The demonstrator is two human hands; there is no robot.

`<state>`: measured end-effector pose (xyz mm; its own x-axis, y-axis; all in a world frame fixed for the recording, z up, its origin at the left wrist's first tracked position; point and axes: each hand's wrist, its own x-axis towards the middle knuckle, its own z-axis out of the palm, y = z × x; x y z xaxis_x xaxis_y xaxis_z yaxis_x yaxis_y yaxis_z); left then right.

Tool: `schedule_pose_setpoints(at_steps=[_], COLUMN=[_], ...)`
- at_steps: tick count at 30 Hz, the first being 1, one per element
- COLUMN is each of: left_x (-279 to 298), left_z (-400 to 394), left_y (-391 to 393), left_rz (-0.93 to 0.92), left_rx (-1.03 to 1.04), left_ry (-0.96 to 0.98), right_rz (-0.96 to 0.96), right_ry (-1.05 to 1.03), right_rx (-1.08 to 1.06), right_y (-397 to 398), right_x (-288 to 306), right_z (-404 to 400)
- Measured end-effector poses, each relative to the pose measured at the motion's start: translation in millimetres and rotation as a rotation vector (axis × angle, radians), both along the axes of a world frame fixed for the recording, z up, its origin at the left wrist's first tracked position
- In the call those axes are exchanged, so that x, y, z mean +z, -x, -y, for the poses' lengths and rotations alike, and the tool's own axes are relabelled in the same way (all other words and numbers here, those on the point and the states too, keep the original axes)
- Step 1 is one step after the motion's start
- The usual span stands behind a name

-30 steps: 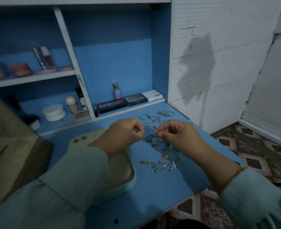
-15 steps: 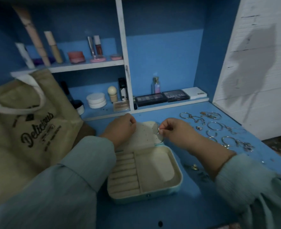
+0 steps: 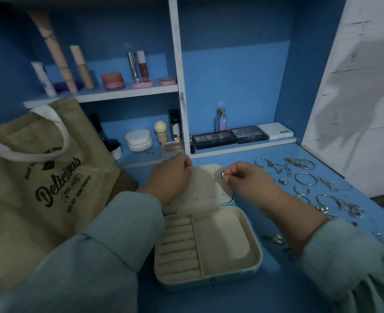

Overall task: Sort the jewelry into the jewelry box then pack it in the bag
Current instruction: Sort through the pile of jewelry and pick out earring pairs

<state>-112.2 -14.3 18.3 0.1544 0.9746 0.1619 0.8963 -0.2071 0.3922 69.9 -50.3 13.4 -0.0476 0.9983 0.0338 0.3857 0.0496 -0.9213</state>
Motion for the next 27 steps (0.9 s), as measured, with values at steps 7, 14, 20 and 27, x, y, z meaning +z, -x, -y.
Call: schedule_pose_setpoints(at_steps=[7,14,20,27], left_x=[28,33,32,27], left_z=[20,37,47,51], left_y=[-1,8,10,10], left_rz=[0.138,0.409,0.571,0.682], left_rx=[-0.009,-0.035,-0.054,-0.046], left_ry=[-0.150,-0.124,-0.139,-0.144], right_rz=[-0.198,0.099,0.157,0.114], right_ry=[-0.119,-0.368,-0.428,-0.450], right_rx=[-0.050,-0.104,-0.097,-0.090], right_y=[11,34,40,42], right_x=[13,15,11,6], right_z=[7,5,6,9])
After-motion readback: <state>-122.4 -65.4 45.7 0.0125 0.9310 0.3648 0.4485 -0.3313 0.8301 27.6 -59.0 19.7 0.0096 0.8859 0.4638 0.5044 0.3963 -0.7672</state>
